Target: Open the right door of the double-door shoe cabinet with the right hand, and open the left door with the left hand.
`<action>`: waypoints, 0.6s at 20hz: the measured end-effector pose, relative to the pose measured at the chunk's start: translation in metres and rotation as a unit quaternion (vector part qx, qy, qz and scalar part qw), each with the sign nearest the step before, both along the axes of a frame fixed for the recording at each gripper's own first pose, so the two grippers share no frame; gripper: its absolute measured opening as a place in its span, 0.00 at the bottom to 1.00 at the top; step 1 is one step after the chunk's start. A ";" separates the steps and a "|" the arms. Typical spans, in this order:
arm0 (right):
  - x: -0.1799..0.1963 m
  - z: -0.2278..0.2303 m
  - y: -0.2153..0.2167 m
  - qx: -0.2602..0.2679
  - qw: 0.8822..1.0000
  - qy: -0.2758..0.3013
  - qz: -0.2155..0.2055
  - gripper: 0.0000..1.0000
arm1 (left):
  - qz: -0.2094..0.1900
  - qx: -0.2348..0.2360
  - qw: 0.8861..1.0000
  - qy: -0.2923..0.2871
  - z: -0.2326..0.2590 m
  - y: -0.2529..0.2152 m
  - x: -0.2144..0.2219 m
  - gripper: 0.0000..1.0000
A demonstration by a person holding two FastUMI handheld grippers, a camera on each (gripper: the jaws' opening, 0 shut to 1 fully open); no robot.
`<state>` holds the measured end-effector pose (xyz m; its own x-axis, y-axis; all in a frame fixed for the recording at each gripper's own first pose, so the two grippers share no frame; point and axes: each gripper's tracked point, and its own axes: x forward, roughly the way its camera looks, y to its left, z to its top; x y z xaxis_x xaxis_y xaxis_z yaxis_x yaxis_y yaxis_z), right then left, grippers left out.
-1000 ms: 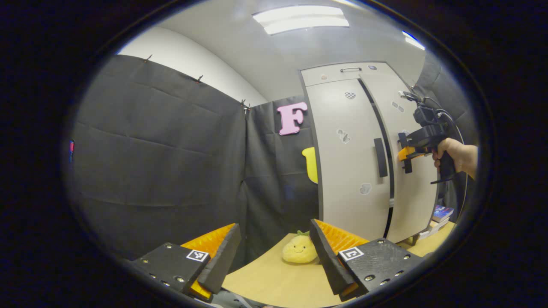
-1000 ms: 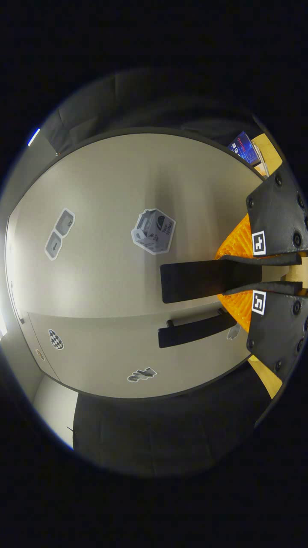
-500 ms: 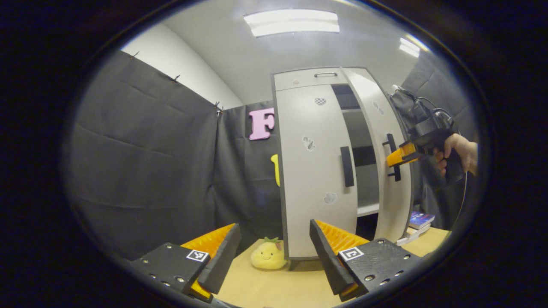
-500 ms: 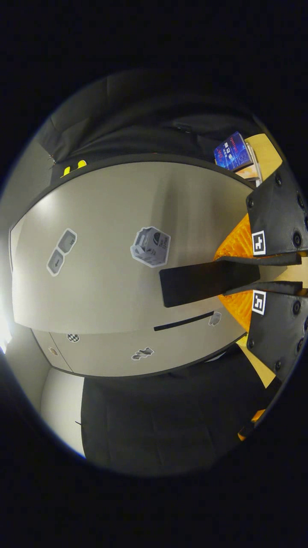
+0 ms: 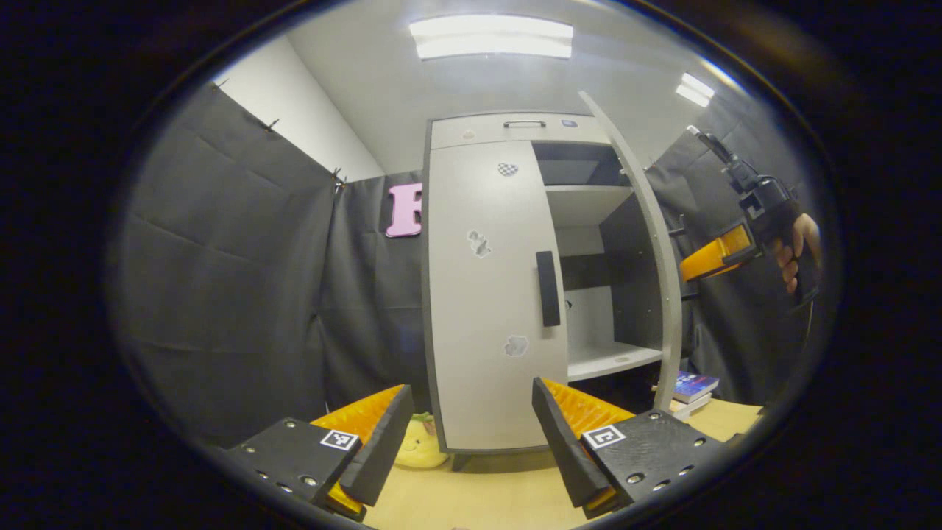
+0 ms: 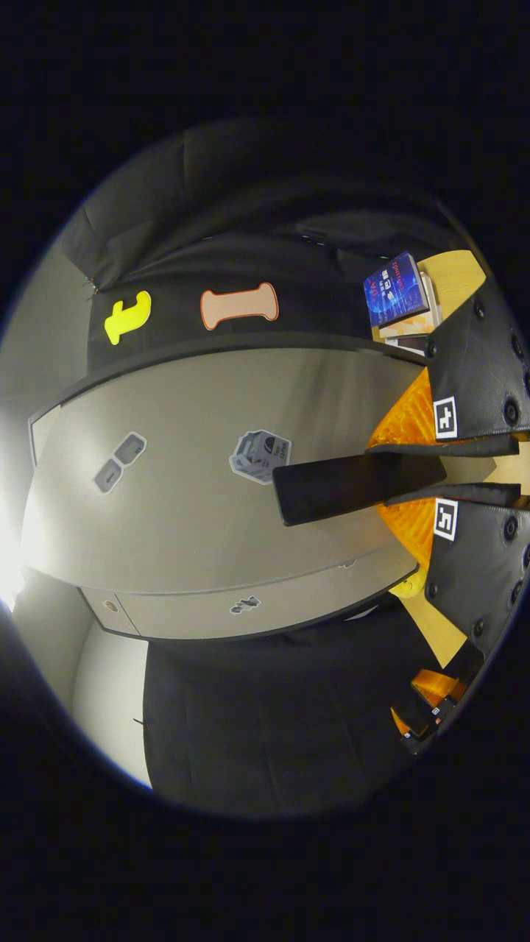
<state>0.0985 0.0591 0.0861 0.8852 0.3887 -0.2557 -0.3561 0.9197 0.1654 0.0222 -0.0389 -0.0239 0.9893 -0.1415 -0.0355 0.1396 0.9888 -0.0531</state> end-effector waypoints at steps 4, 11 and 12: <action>-0.008 -0.002 -0.028 0.009 1.000 -0.004 -0.005 0.15 | -0.023 -0.001 1.000 0.000 -0.002 -0.028 0.011 0.94; -0.012 0.001 -0.099 -0.012 0.998 -0.017 -0.060 0.11 | -0.057 -0.004 0.998 -0.004 0.002 -0.069 0.024 0.94; -0.009 0.000 -0.108 -0.011 0.997 -0.017 -0.068 0.11 | -0.061 -0.005 0.998 -0.003 0.003 -0.075 0.028 0.94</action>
